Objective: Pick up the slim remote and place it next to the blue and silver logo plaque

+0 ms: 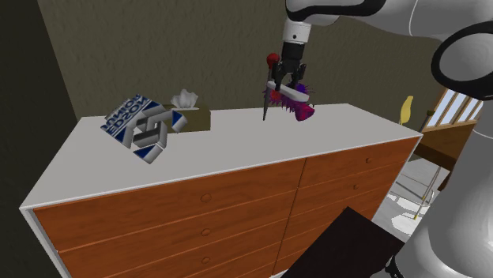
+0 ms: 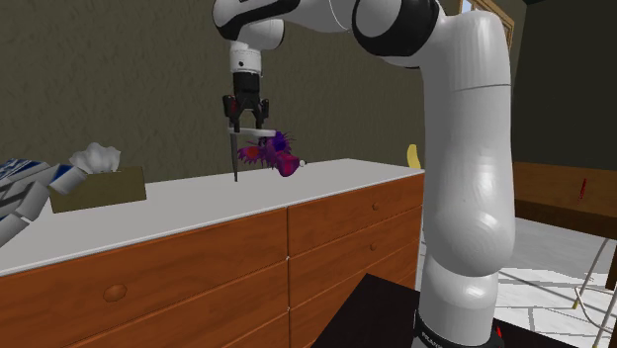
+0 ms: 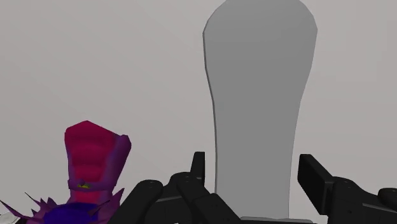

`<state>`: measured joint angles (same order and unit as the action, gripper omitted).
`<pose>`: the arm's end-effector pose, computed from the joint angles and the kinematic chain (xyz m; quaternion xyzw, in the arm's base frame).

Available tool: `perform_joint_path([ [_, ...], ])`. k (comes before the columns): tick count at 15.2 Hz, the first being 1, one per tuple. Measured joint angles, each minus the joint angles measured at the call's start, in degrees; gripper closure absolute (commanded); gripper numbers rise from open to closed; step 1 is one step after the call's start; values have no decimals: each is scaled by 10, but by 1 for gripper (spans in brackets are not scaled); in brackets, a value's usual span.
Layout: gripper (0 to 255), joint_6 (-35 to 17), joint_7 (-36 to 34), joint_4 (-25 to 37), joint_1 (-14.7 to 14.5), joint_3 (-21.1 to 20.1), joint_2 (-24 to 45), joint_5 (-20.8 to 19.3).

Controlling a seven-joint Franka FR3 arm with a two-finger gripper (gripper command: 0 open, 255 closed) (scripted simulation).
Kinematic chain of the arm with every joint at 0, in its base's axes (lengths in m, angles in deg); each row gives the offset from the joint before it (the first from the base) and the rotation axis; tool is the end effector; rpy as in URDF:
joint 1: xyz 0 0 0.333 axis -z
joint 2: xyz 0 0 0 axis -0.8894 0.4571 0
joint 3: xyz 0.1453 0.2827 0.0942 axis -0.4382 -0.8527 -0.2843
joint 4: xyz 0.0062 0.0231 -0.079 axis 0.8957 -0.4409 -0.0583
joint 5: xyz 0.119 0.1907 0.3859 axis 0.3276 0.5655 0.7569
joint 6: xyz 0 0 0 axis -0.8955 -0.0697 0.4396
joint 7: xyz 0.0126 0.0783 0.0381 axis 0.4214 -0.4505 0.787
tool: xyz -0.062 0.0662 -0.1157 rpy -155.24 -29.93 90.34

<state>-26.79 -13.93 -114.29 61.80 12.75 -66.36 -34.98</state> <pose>0.6412 -0.0812 0.5977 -0.9939 0.1102 0.0031 0.0092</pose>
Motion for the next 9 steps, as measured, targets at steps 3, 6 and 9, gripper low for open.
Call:
perform_joint_path([
  [3,255,23,2,30,2,1,8,1],
  [6,255,33,-15,38,-8,-6,4,0],
  [9,255,26,-50,16,-29,-21,-12,-4],
])
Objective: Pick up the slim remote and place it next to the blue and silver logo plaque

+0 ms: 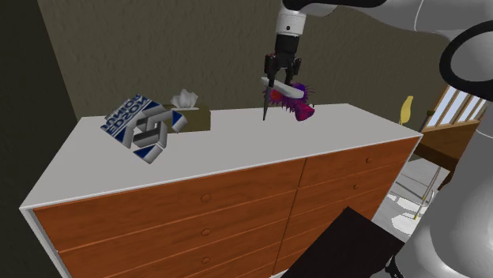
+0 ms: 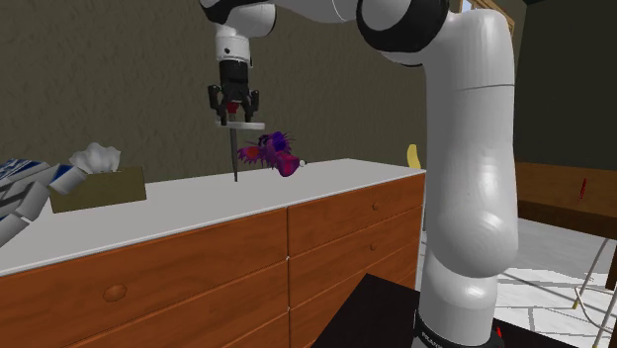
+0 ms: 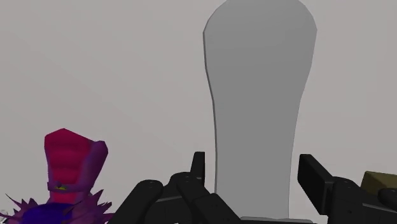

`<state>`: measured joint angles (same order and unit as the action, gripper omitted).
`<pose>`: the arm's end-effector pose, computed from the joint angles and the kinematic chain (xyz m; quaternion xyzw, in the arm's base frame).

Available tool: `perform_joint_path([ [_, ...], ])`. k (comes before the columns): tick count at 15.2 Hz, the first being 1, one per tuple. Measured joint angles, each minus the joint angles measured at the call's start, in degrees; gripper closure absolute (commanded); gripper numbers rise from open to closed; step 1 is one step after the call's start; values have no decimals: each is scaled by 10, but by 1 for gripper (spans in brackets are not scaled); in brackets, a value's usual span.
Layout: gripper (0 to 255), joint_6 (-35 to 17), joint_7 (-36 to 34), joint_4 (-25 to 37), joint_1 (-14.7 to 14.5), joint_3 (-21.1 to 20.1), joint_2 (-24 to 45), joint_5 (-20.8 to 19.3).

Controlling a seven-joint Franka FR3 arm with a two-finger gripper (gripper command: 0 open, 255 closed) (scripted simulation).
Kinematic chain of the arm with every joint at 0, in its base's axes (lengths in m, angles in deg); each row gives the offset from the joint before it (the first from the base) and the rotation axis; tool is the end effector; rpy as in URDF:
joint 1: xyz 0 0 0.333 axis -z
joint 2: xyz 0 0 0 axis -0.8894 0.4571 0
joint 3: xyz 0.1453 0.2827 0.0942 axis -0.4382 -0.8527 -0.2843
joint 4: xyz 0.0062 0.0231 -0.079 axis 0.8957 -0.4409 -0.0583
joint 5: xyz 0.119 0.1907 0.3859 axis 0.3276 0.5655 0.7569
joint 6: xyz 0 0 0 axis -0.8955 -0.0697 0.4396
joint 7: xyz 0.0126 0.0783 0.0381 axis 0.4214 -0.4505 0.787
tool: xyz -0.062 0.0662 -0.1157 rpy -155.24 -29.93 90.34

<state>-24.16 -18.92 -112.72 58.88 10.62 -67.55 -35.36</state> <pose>0.6346 -0.0266 0.6208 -0.9940 0.1093 0.0032 0.0091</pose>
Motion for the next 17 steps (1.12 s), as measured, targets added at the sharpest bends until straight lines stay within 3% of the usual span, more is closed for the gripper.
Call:
perform_joint_path([
  [7,255,0,-96,-12,-54,-43,-14,-5],
  [17,255,7,-227,36,-128,-101,25,-11],
])
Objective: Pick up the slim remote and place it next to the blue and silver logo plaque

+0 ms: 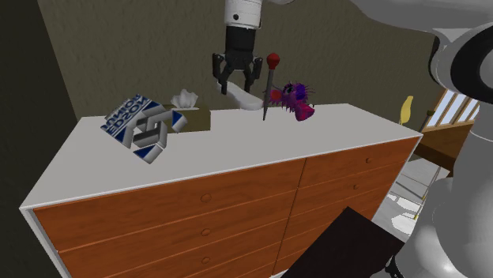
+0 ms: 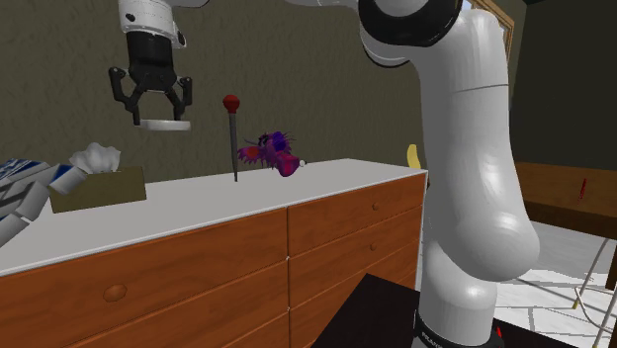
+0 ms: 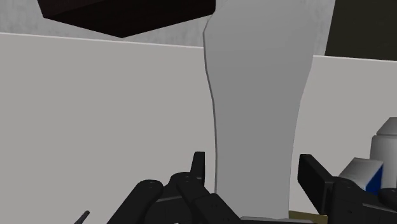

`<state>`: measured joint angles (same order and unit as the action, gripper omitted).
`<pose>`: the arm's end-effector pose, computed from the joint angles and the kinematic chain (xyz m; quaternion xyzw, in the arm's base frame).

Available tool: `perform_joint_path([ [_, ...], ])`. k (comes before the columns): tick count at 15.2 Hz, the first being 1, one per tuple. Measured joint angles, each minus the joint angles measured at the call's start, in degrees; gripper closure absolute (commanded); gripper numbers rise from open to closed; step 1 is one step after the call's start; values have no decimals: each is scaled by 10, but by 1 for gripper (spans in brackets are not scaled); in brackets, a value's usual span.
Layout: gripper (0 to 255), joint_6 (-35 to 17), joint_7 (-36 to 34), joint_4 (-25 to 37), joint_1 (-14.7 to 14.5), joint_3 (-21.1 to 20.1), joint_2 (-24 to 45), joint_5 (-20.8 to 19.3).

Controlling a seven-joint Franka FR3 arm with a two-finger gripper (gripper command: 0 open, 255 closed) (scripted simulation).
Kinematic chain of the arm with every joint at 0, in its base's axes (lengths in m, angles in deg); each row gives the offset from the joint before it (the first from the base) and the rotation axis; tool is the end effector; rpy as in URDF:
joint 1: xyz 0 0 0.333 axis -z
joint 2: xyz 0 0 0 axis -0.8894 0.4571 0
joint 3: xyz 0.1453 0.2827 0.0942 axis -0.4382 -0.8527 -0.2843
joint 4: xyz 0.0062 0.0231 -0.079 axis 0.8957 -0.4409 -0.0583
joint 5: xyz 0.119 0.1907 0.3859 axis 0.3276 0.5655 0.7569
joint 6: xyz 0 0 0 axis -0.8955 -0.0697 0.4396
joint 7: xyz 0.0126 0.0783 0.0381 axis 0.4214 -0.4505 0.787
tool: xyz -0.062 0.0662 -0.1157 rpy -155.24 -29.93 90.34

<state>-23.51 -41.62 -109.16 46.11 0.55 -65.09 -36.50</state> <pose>0.6105 0.2170 0.6241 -0.9940 0.1093 0.0032 0.0090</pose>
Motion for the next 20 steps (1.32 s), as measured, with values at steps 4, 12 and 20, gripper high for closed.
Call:
perform_joint_path([
  [4,255,-29,-7,-34,-4,-3,-5,0],
  [12,255,-97,-6,-119,-3,-3,-22,1],
  [20,255,-161,-4,-191,-3,-2,-30,1],
])
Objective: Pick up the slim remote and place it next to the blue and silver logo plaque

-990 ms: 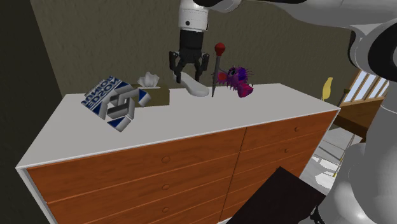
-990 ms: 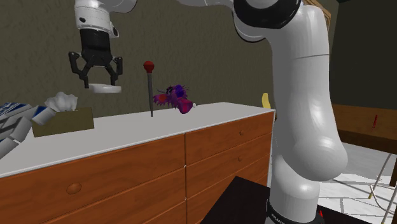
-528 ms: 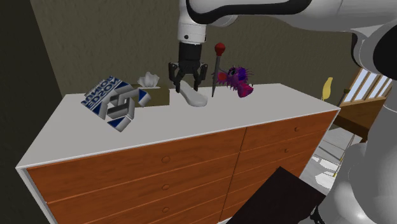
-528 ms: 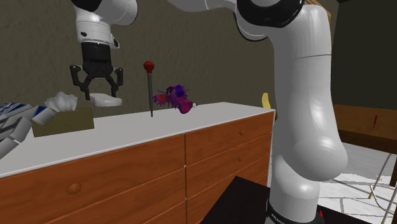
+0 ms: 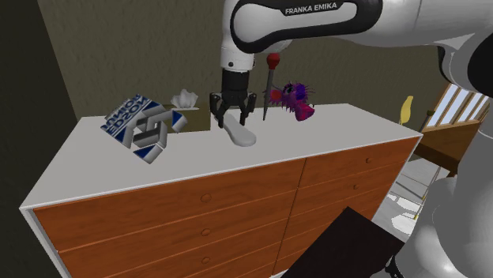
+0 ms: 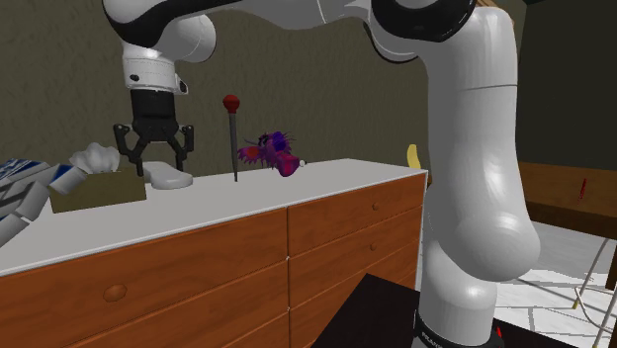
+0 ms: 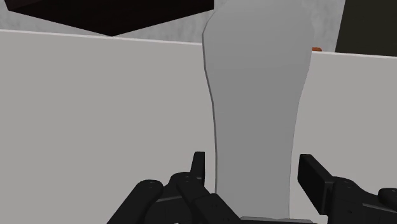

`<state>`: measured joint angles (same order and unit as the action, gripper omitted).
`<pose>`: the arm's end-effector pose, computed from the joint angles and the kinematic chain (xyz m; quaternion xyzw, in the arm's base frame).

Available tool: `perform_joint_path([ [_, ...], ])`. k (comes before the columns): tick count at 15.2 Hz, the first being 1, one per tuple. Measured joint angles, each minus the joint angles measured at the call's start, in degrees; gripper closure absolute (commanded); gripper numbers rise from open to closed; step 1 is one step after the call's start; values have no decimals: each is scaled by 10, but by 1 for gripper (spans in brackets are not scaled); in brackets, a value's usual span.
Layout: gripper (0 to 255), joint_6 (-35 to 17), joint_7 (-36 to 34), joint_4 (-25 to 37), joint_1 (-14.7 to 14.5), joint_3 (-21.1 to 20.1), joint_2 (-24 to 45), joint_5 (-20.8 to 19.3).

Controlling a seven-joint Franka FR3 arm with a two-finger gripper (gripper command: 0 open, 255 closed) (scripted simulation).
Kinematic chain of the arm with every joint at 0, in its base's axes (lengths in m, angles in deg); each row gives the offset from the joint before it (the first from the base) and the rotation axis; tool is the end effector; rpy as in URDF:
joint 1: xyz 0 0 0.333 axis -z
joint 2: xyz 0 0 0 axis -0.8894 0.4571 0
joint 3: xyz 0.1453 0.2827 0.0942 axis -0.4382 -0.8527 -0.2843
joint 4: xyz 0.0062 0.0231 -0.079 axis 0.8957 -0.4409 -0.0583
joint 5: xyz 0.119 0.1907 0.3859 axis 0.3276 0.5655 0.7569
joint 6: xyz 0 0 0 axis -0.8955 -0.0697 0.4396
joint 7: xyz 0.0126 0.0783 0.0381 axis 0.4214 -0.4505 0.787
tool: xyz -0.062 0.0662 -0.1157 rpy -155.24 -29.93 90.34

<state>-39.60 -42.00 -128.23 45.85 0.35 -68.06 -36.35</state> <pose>0.6086 0.2234 0.5065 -0.9939 0.1103 0.0034 0.0089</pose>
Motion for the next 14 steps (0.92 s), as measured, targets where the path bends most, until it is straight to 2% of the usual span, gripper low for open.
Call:
perform_joint_path([
  [14,255,-104,0,-93,-1,0,11,0],
])
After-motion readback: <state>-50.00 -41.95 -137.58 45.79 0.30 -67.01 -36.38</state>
